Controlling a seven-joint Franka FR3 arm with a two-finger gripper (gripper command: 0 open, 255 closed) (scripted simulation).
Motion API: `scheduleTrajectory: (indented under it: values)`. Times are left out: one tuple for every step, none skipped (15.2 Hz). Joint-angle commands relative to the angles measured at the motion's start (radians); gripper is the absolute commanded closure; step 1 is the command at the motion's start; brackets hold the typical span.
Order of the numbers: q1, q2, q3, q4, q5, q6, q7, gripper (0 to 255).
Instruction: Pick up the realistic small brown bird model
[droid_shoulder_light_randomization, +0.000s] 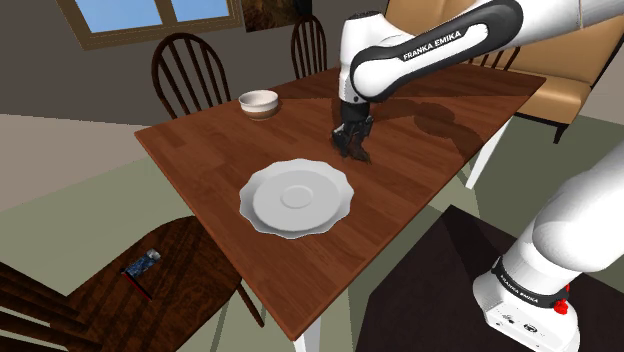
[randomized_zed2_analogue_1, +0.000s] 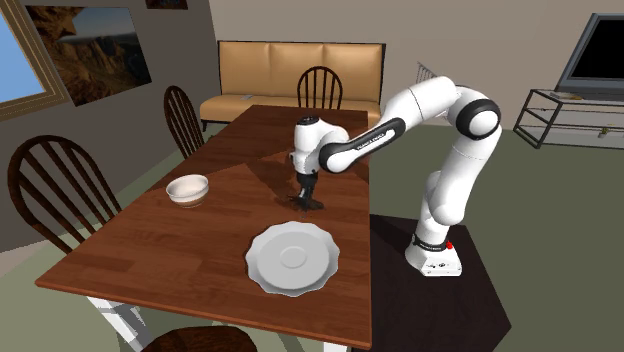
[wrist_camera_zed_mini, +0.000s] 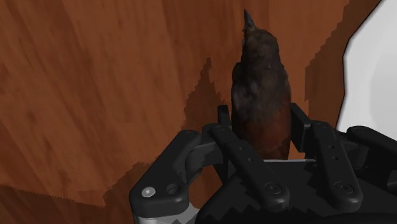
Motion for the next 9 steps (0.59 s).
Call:
scheduleTrajectory:
  values:
    - [0.0,-0.01,-0.001,0.018,0.003,-0.028,-0.003,255]
    - [0.0,-0.014,-0.002,0.027,0.004,-0.041,-0.004,255]
    - [0.0,-0.018,-0.002,0.037,0.005,-0.055,-0.005,255]
    - [0.0,-0.022,-0.003,0.047,0.006,-0.069,-0.007,255]
    - [0.0,-0.026,-0.003,0.057,0.007,-0.082,-0.008,255]
    - [0.0,-0.029,-0.004,0.067,0.007,-0.096,-0.009,255]
    - [0.0,-0.033,-0.004,0.077,0.008,-0.109,-0.01,255]
    - [0.0,-0.033,-0.005,0.079,0.008,-0.111,-0.01,255]
    - [0.0,-0.033,-0.005,0.079,0.008,-0.111,-0.01,255]
